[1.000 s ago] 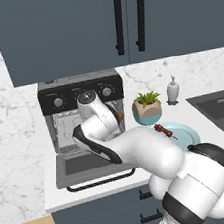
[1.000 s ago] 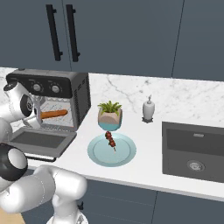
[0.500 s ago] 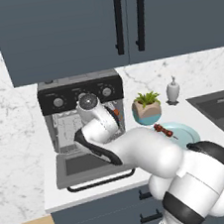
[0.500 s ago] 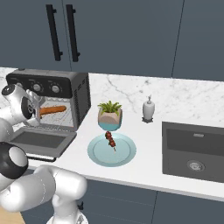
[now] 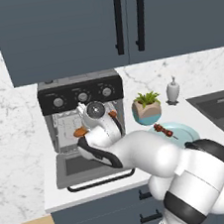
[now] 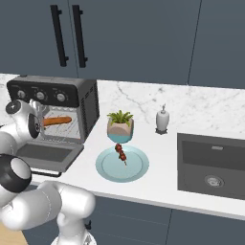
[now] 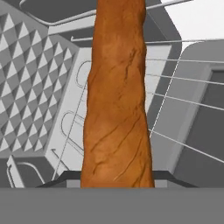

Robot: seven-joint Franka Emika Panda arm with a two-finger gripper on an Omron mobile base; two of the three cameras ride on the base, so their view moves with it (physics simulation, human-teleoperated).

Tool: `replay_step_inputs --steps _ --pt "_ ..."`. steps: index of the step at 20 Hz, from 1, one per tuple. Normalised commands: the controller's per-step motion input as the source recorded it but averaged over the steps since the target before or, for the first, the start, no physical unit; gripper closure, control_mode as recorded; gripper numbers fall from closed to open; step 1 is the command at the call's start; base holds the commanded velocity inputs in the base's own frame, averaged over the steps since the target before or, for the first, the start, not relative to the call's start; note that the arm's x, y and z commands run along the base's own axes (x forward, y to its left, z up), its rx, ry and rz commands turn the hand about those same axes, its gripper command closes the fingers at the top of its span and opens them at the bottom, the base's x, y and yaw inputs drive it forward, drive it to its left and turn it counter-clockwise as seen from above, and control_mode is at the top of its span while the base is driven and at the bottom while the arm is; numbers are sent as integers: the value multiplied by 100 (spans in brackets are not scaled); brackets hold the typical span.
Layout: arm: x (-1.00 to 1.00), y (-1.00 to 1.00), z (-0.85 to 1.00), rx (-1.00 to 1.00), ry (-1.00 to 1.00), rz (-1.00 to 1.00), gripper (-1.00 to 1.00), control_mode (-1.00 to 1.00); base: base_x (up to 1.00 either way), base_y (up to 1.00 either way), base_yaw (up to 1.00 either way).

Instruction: Pick up the kebab skewer and baguette bread, and place them inside the toaster oven. Close the toaster oven door and start by setting the timer.

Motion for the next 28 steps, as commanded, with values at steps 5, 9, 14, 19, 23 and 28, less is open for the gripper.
replay_step_inputs --steps 5,9,14,19,23,28 --pt "46 19 5 11 -1 0 100 -100 0 0 0" --pt "47 24 5 7 -4 -1 100 -100 0 0 0" --pt "64 26 6 6 -9 -3 100 -100 0 0 0" --pt "37 36 12 6 -13 -7 100 -100 0 0 0" --pt "48 31 10 5 -14 -7 100 -100 0 0 0" --pt "39 29 9 5 -10 -6 -100 -100 0 0 0"
